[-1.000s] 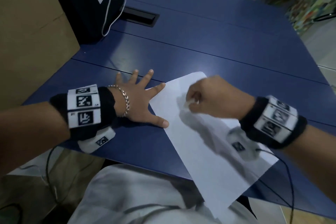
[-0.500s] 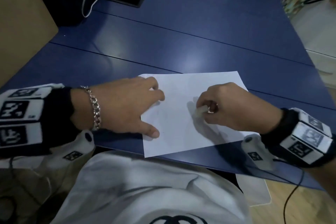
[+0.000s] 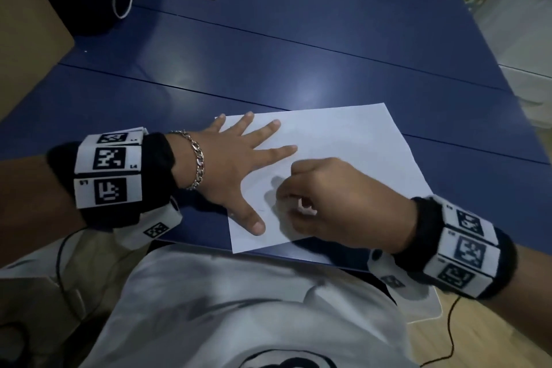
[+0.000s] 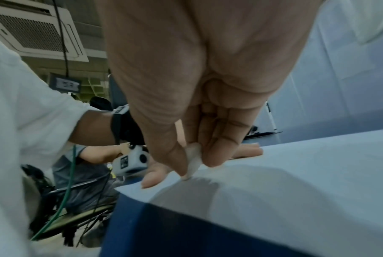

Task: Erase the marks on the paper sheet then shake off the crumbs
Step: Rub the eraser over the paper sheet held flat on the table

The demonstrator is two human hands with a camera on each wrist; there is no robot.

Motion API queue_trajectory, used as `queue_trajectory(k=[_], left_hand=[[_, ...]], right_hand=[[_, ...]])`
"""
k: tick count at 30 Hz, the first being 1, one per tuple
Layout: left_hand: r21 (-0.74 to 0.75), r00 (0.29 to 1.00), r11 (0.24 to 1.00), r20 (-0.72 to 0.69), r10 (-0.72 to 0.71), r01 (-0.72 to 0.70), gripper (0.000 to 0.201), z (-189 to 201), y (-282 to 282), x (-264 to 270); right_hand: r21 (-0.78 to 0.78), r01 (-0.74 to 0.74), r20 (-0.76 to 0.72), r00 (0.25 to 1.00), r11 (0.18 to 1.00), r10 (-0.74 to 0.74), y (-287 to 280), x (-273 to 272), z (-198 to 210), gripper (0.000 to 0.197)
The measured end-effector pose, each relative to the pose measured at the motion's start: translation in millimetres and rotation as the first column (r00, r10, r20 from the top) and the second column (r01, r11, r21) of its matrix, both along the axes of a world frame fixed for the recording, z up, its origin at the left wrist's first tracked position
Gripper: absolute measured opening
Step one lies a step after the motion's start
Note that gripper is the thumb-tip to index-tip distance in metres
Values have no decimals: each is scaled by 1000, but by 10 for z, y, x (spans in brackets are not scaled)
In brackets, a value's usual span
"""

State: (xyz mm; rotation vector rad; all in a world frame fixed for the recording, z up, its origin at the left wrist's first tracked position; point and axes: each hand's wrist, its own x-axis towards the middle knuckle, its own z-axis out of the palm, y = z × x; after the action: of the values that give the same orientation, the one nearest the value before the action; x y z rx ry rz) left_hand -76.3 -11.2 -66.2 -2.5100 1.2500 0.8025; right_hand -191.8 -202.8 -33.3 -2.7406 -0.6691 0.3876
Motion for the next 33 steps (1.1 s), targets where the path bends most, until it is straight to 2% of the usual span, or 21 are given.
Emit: queue_trajectory(k=[2,6,8,11,13,15,17,18,22,27,30,33], left_hand=[[5,1000,1000,-1,12,-11,141,3,-11,-3],[-8,1000,1000,-5,27,-27,141,-11,-10,7],[0,1000,1000,2,26,-26,141,-7,-16,4],[17,1000,1000,9,24,-24,140,10,-26,-7],[14,1000,1000,12,16,-17,141,12,-21,-5],[12,1000,1000,10,20,-20,140,12,-12,-3],[21,1000,1000,14,23,-23,140,21,-16,-1],[28,1000,999,14,22,-22,140,25,-21,-5],[20,1000,1000,-5,13,-13,140,28,-25,11],[-34,995,996,-42,-89,88,148,55,-26,129],[-39,997,996,5,-77,78,160,106,8,263],[-37,1000,999,22,-17,18,162,167,127,390]], right_hand=[[-24,-10,15,1000,1000,10,-57,45,3,16],[-41,158,162,975,987,-150,-223,252,-17,16],[-28,93,121,989,995,-89,-133,129,-9,14],[-67,-26,-26,999,997,25,-23,-19,22,21],[-119,32,27,999,992,-29,-94,134,30,26],[-125,129,94,989,984,-118,-196,267,33,19],[-146,144,143,982,979,-124,-160,227,19,12],[-159,120,137,986,980,-98,-99,158,17,10],[-139,8,-38,999,990,-14,-35,-13,103,10],[-157,237,159,964,959,-212,-600,278,101,17],[-166,235,133,968,958,-215,-722,120,68,13],[-152,207,61,978,966,-200,-726,-84,95,12]])
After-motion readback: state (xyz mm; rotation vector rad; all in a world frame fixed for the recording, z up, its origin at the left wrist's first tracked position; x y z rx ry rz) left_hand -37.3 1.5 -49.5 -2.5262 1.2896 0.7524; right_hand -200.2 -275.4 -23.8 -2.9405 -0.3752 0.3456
